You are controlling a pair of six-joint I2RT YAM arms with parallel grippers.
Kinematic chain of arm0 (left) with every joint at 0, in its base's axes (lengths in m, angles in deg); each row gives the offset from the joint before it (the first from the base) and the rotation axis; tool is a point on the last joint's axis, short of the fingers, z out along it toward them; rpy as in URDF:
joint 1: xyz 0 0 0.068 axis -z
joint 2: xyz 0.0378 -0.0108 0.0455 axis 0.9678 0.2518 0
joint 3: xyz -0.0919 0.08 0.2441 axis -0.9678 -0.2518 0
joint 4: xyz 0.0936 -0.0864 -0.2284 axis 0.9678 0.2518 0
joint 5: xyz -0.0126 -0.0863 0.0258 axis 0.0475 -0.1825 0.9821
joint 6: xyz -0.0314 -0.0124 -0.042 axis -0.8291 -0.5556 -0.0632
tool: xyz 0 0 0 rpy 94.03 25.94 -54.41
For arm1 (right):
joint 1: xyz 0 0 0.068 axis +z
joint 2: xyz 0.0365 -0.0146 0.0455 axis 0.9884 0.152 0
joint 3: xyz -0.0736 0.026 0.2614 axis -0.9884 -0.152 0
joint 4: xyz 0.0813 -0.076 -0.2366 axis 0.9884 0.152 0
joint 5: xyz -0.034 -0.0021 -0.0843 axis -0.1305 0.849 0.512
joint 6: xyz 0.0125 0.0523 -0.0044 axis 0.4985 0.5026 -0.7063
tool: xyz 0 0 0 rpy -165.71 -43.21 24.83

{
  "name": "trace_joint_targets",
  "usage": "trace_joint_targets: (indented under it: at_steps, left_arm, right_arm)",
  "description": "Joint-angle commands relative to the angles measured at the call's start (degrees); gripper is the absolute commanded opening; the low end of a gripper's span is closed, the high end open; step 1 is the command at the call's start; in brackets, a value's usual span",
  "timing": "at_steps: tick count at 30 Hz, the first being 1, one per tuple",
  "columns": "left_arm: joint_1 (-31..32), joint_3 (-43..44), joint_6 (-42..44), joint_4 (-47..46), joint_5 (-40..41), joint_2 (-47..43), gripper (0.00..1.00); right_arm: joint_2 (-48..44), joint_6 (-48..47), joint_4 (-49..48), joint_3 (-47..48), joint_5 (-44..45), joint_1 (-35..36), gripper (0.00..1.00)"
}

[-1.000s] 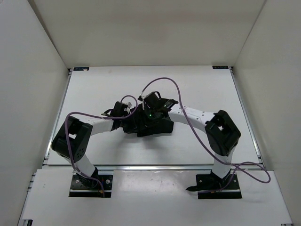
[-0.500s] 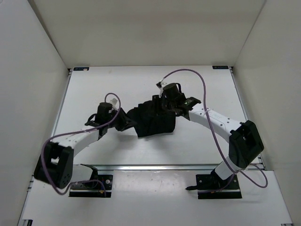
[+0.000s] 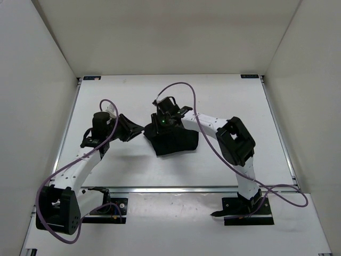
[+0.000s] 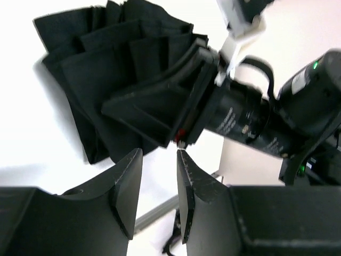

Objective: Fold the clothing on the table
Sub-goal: Fold the skirt

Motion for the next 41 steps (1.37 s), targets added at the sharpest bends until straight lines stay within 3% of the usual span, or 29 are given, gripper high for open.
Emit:
trace_joint_targets:
  at_steps: [1,4,11,15,20,22,23,24,25,30,32,36,41]
  left_arm:
    - [-0.6,4.2,0.9,2.3,-3.2,-1.0,0.42]
    - [-0.8,6.0,2.7,3.8,-4.1,0.1,0.43]
    - [-0.6,8.8,10.2,5.2,-5.9,5.7,0.44]
    - [-2.4,12.0,17.0,10.8,-9.1,12.1,0.51]
    - [-3.6,11.9,21.2,13.9,-9.6,11.8,0.61]
    - [-3.7,11.8,21.6,13.8,-11.1,11.0,0.67]
    - [-3.5,11.4,21.2,13.3,-12.8,10.1,0.76]
    - [-3.3,11.2,20.8,13.3,-14.2,9.1,0.98]
    - [-2.9,11.3,20.7,13.3,-15.0,8.3,0.98]
    - [1.4,16.3,25.1,23.3,-11.9,6.1,0.99]
    - [4.3,17.4,25.9,25.3,-9.0,3.4,0.98]
    - [8.9,11.4,22.0,20.2,-6.0,-4.0,0.99]
    - [13.4,1.5,13.2,11.7,-8.2,-8.4,0.99]
  right_arm:
    - [-1.6,-2.1,2.9,4.1,1.2,-1.8,0.27]
    - [-6.2,-1.4,1.3,1.4,2.6,-3.2,0.34]
    - [-14.7,0.7,-5.9,-14.3,3.9,-4.6,0.34]
    - [-10.5,1.7,-1.9,-12.6,4.0,-6.1,0.36]
    - [-1.1,0.6,0.8,-5.4,3.2,-7.3,0.35]
    - [0.3,0.6,1.3,-0.2,2.5,-7.8,0.36]
    - [0.1,0.9,2.3,0.9,2.8,-7.6,0.35]
    - [-1.2,0.9,2.2,2.7,3.6,-7.4,0.35]
    - [-2.0,1.1,2.2,4.1,3.5,-6.9,0.35]
    - [-10.6,2.0,6.7,3.7,7.8,-6.0,0.37]
    - [-15.2,3.2,6.0,-2.9,8.3,-6.1,0.37]
    - [-29.0,6.9,3.3,-18.9,9.8,-5.3,0.37]
    - [-45.2,10.4,5.4,-29.0,11.7,-2.7,0.37]
